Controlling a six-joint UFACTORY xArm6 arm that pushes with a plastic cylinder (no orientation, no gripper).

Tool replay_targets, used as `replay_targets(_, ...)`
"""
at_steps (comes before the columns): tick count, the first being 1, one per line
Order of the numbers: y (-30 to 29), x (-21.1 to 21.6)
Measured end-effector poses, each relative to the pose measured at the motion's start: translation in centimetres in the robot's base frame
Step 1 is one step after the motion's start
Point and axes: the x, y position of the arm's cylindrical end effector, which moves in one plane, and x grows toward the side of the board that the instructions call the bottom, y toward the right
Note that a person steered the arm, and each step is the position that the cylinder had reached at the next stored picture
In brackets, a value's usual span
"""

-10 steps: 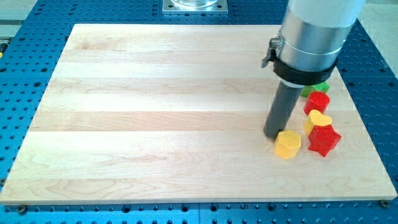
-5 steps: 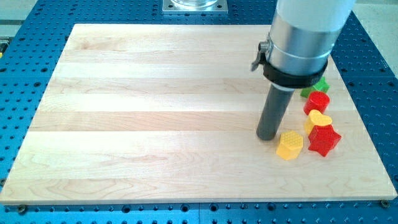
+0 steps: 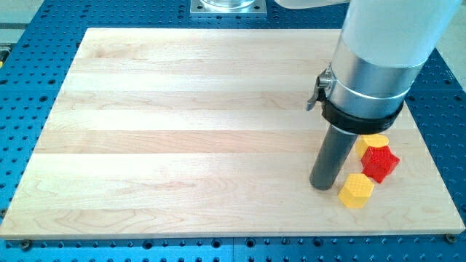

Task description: Place the hexagon below the red star

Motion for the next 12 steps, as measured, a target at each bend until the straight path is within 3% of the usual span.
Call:
replay_targets(3,7.2,3.3)
replay_targets(6,3.8,6.2)
replay_targets(7,5.0,6.1)
replay_targets(9,15.8,6.1)
replay_targets(10,16.2,6.1)
replay_targets(12,16.9,1.0)
